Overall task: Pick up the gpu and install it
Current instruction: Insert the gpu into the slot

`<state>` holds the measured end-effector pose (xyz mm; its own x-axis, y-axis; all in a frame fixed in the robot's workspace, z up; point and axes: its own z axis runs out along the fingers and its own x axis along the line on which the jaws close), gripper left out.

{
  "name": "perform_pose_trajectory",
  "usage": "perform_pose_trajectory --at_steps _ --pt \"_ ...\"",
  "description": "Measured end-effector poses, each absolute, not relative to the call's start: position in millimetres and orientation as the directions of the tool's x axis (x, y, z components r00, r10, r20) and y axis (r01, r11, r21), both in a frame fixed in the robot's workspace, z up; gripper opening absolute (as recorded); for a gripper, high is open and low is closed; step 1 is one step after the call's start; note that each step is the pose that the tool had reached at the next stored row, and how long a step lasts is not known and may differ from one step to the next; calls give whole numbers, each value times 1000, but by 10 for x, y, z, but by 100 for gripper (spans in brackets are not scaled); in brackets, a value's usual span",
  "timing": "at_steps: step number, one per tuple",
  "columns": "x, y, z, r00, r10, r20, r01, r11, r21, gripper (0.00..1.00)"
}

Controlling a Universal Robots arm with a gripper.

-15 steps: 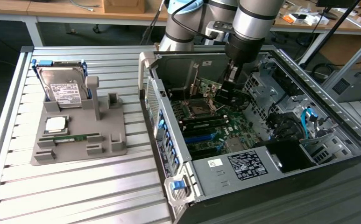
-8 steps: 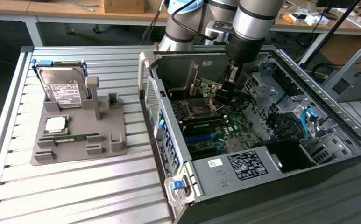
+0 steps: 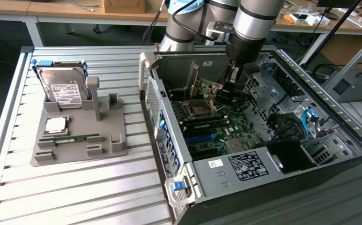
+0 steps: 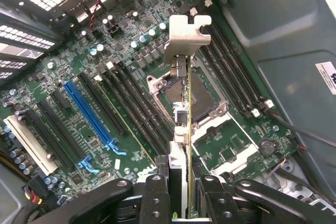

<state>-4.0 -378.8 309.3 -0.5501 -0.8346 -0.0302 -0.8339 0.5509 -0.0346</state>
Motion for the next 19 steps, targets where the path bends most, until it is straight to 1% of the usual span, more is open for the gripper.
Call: perform_pose_trajectory --at_steps 19 --pt "-40 -3788 3093 -491 -870 -30 -870 492 -35 27"
